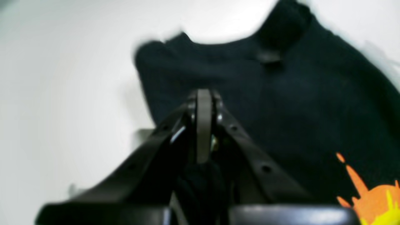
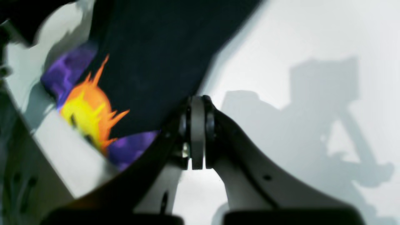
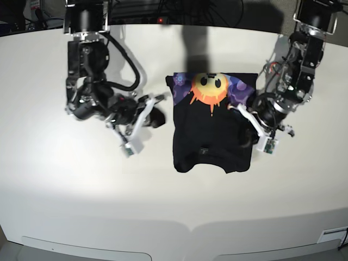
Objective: Fold the T-shirt properly
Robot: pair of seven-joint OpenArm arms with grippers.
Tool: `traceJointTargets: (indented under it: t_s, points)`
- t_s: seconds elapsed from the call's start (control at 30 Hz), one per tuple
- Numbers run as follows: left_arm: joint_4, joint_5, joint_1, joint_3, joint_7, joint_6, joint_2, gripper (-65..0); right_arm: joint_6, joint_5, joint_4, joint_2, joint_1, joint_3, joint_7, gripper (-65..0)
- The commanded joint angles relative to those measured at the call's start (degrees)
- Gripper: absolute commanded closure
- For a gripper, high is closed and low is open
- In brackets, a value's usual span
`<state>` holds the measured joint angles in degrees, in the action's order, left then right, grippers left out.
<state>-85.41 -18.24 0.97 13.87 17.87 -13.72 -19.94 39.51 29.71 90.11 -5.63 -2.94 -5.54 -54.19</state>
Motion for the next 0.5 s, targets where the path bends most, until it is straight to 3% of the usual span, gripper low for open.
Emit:
traceJointTargets:
  t_s: [0.0, 0.1, 0.23, 0.4, 0.47]
  points:
    - [-1.92, -0.63, 0.44, -0.44, 0.11, 0.0, -1.01, 0.0, 0.49, 1.11, 1.97, -1.27, -0.5, -1.38, 0.96, 0.0]
    - [-4.31, -3.52, -1.64, -0.44, 3.41, 0.59, -3.45, 0.0, 0.49, 3.06, 4.68, -4.31, 1.11, -5.44, -0.33, 0.0]
    - [-8.11, -5.46, -7.96, -0.44, 4.22, 4.76, -7.41, 0.0, 0.49, 8.44, 8.7, -7.63, 5.57, -11.39, -3.98, 0.0]
    - [-16.22, -5.44, -18.71, -1.14, 4.24, 11.23, -10.6, 0.0, 0.49, 13.0, 15.06, -8.63, 14.19, -19.67, -6.75, 0.0]
    - [-19.61, -5.44, -23.82, -3.21, 4.2, 11.87, -10.34, 0.0, 0.49, 13.75, 17.94, -8.55, 18.21, -22.62, -8.44, 0.0]
